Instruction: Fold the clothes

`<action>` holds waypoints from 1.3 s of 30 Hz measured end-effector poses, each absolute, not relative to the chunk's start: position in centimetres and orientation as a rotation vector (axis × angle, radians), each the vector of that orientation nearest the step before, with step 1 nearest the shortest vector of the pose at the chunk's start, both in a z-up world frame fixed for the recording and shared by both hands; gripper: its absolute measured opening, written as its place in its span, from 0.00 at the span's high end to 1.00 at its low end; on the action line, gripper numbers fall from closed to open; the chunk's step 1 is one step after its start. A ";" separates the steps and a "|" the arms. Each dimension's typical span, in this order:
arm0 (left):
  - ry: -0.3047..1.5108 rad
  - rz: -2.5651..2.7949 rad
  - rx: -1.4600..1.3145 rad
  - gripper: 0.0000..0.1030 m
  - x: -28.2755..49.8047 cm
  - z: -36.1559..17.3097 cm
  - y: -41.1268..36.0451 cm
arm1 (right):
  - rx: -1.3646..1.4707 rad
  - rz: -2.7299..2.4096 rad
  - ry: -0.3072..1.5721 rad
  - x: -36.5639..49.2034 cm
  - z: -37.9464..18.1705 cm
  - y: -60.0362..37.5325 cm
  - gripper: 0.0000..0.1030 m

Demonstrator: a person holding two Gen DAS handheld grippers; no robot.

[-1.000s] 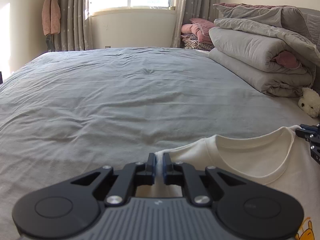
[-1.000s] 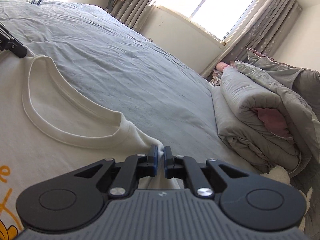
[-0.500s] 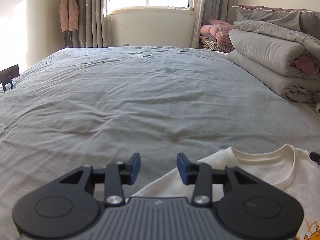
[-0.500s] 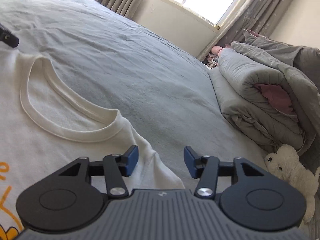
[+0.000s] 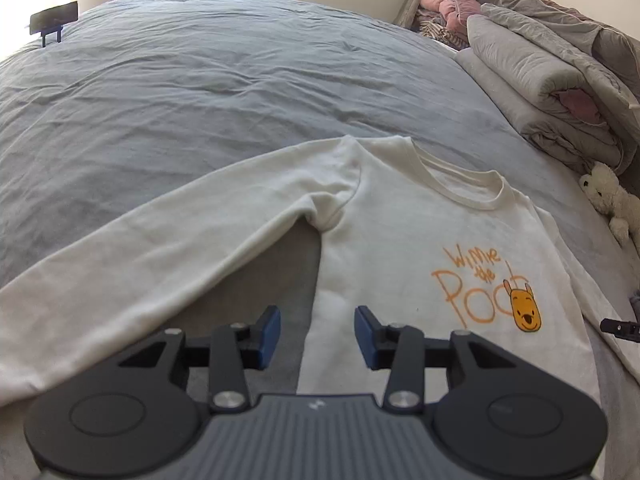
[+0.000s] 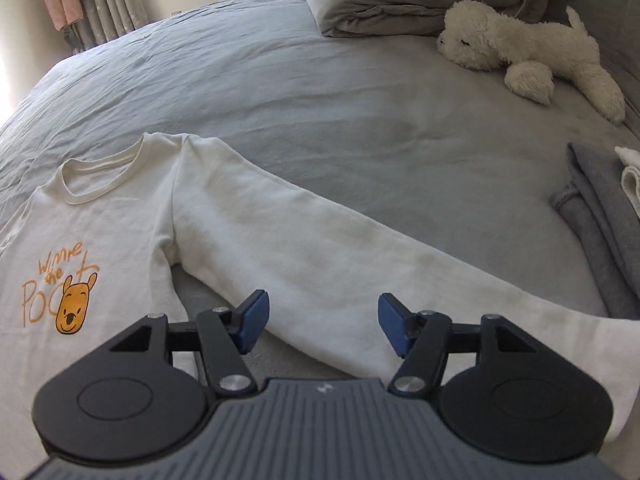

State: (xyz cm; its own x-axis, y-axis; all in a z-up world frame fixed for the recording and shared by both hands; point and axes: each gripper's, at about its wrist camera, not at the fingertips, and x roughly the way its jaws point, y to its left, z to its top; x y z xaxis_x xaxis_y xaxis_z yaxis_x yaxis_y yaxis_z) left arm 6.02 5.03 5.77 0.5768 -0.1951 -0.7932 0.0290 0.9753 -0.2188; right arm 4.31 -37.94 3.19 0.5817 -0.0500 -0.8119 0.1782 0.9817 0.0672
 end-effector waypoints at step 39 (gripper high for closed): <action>0.963 -0.198 -0.182 0.97 -5.4 4.1 7.5 | 0.271 0.057 0.864 -9.6 3.5 -33.1 0.96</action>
State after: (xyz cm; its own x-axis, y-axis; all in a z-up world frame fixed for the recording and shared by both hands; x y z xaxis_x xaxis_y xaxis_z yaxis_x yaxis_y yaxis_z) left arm -5.39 7.50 4.08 0.5556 -0.2471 -0.7939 0.0856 0.9667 -0.2410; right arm -9.58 -33.07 3.53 0.6498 0.1588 -0.7433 0.0602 0.9641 0.2586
